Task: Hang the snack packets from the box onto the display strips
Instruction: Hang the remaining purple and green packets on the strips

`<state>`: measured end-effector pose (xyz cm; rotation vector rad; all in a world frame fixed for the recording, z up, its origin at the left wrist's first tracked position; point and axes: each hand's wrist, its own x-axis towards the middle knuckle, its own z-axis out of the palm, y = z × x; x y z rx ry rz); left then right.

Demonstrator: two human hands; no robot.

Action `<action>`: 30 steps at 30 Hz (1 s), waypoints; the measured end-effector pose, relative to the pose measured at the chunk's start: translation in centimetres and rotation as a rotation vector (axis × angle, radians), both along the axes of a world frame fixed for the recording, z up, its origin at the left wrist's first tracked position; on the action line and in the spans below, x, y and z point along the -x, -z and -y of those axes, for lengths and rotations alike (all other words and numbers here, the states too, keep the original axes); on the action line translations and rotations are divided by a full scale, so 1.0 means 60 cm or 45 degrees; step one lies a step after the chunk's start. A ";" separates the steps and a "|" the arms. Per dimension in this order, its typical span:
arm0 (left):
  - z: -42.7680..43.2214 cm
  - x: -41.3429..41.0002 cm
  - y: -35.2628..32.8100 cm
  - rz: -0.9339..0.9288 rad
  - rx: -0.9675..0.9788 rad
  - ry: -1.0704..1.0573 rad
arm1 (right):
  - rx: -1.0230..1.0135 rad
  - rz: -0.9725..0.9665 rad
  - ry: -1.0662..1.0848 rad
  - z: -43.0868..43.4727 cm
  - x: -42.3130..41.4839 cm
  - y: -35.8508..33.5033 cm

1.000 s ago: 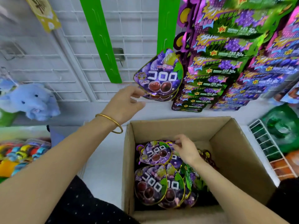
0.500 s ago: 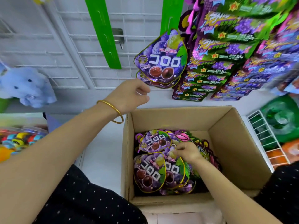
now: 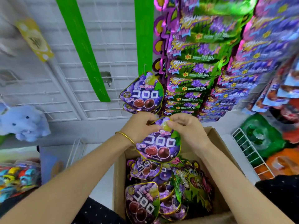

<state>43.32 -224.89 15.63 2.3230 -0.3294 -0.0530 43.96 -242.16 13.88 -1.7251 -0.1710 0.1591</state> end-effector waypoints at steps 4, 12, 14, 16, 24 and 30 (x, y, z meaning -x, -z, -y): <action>-0.023 -0.025 -0.062 0.085 0.313 -0.198 | 0.004 0.304 0.118 -0.027 -0.020 -0.060; -0.060 -0.138 -0.196 0.373 0.582 -0.605 | -0.005 0.634 0.282 -0.083 -0.095 -0.171; -0.049 -0.153 -0.213 0.315 0.587 -0.557 | 0.032 0.722 0.328 -0.098 -0.110 -0.183; -0.043 -0.160 -0.218 0.278 0.521 -0.542 | 0.098 0.780 0.359 -0.111 -0.122 -0.190; -0.048 -0.159 -0.219 0.178 0.376 -0.521 | 0.281 0.843 0.392 -0.137 -0.146 -0.199; -0.046 -0.161 -0.221 0.081 0.408 -0.531 | 0.307 0.818 0.400 -0.140 -0.147 -0.192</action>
